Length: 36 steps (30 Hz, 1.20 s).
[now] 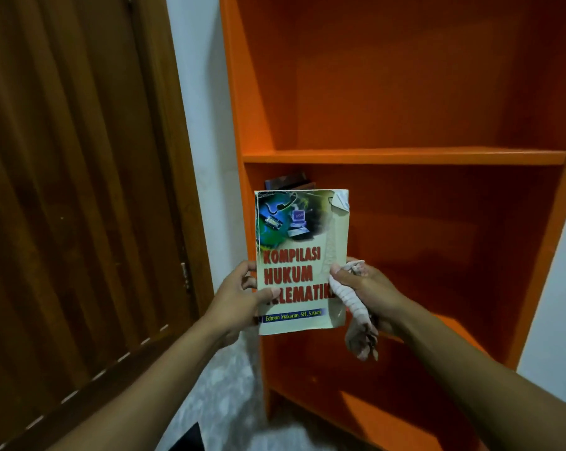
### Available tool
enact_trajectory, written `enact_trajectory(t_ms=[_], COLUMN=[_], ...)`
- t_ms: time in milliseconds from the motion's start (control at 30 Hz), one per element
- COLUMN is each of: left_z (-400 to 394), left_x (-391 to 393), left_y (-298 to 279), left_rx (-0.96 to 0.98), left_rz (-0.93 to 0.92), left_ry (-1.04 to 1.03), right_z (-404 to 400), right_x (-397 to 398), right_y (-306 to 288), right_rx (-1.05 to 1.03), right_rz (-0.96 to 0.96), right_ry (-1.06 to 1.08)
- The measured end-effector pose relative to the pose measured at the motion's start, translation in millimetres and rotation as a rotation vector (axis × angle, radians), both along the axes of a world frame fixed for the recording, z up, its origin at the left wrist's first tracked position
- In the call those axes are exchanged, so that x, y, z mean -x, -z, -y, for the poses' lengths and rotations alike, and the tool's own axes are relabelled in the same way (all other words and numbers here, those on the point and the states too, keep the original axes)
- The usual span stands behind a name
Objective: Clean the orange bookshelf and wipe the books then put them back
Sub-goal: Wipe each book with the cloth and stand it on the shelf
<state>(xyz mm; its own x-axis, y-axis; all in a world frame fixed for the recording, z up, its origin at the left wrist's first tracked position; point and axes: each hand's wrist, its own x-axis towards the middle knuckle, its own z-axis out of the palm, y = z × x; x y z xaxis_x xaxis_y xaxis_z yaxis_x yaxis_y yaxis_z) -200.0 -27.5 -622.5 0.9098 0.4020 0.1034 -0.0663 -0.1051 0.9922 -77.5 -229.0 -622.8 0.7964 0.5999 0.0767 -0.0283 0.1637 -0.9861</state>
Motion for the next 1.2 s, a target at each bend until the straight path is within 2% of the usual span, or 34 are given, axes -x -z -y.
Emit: enact_trajectory(t_ms=[133, 267, 367, 467, 667, 800, 900, 967, 1200], left_z=[10, 21, 26, 27, 27, 25, 19, 15, 23], left_x=[-56, -121, -169, -205, -233, -230, -223, -222, -239], left_y=[9, 23, 35, 48, 50, 53, 61, 67, 61], left_rx=[-0.066, -0.075, -0.114, -0.138, -0.093, -0.128, -0.286, -0.364, -0.263], left_rz=[0.091, 0.162, 0.16, 0.124, -0.004, -0.108, -0.218, -0.224, -0.255], left_ry=[-0.088, -0.183, -0.312, -0.474, -0.69, -0.695, -0.636, -0.623, -0.668], right_z=[1, 4, 7, 8, 10, 9, 9, 8, 4], right_x=[-40, -69, -75, -80, -89, -91, -88, -86, -86], right_y=[-15, -14, -11, -8, -8, -3, 2, 5, 7], right_rx=[0.228, 0.27, 0.282, 0.282, 0.303, 0.284, 0.227, 0.226, 0.199], right_rz=[0.192, 0.228, 0.21, 0.113, 0.056, 0.05, 0.02, 0.017, -0.035], right_ry=[0.265, 0.304, 0.339, 0.333, 0.336, 0.311, 0.279, 0.287, 0.261])
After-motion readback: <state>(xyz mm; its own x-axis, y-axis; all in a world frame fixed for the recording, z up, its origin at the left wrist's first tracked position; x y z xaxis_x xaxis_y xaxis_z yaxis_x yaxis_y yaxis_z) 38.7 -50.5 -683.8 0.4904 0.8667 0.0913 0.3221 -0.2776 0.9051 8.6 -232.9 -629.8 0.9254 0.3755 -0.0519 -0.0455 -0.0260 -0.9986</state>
